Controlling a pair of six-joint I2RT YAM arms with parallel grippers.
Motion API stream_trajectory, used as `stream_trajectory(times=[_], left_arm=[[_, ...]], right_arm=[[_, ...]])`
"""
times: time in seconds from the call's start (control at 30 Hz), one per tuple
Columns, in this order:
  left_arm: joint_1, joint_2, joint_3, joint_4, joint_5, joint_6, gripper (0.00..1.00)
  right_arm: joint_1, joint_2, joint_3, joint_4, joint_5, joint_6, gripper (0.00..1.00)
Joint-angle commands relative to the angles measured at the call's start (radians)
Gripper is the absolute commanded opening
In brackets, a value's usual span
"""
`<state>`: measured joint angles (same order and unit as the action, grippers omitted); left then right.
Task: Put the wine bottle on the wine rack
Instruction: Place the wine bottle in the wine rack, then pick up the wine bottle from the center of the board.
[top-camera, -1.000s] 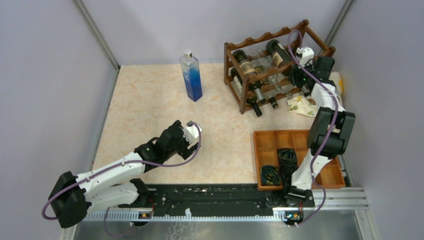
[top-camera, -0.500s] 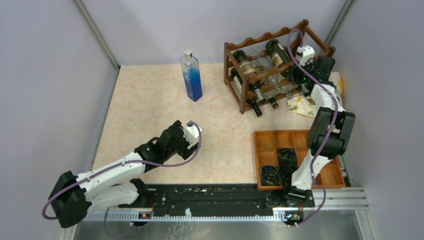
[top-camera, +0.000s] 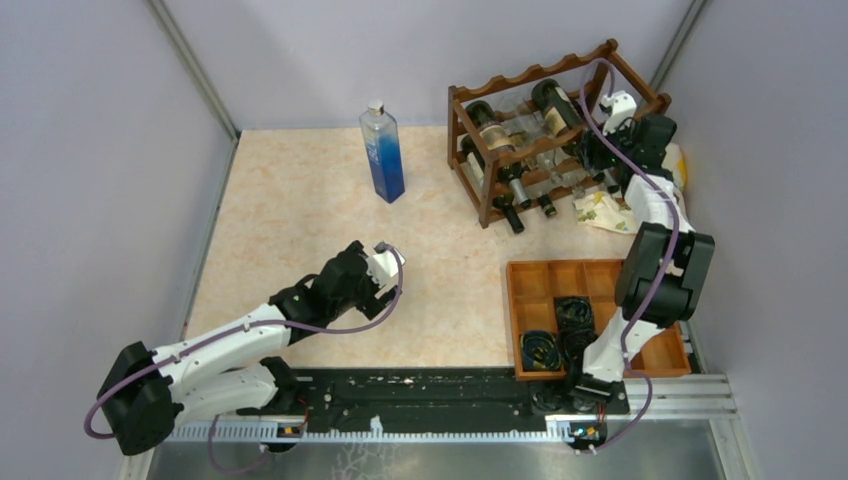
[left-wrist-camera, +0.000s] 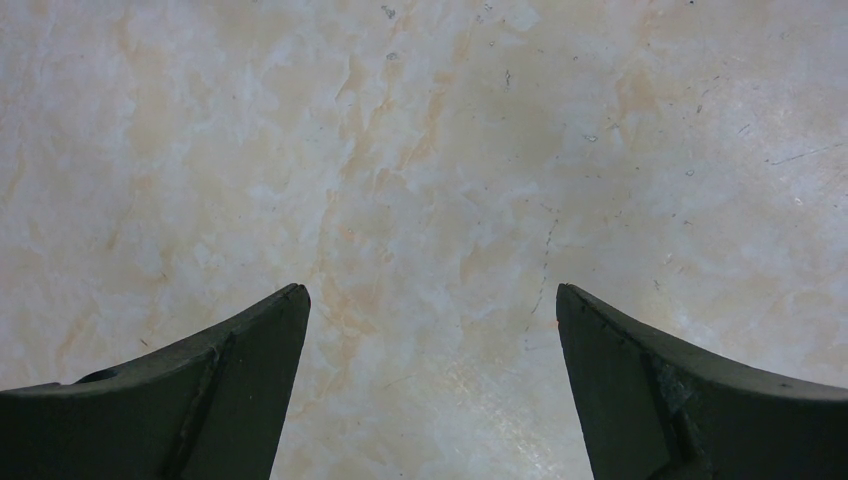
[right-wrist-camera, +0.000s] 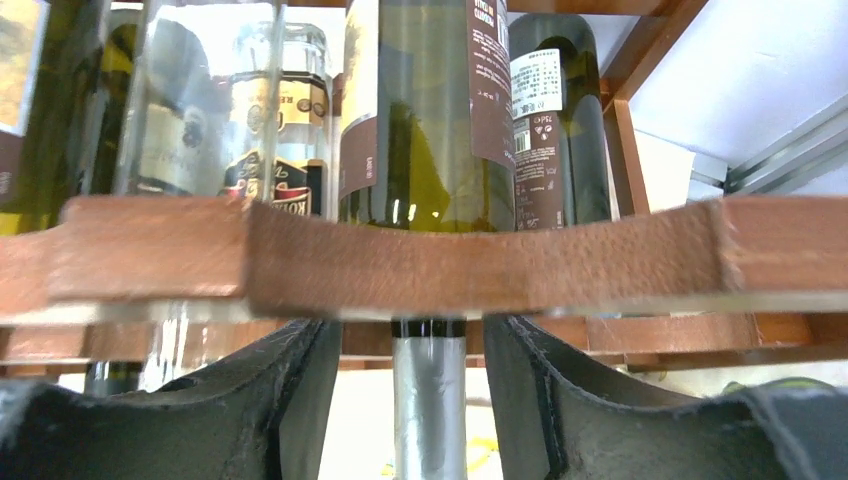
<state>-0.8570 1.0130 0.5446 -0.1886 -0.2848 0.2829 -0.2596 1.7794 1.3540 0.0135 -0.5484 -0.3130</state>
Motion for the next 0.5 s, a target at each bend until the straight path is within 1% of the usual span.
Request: stream_trajectory(times=[0.0, 0.23, 0.47], left_arm=[[0.004, -0.001, 0.015, -0.011, 0.019, 0.007, 0.99], [0.003, -0.007, 0.023, -0.020, 0.038, 0.008, 0.99], [0.004, -0.023, 0.025, -0.021, 0.050, 0.009, 0.99]], right_arm=[[-0.038, -0.133, -0.026, 0.018, -0.070, -0.007, 0.54], [-0.092, -0.219, -0.110, -0.051, -0.111, -0.023, 0.54], [-0.134, -0.177, -0.125, -0.116, -0.112, -0.039, 0.52]])
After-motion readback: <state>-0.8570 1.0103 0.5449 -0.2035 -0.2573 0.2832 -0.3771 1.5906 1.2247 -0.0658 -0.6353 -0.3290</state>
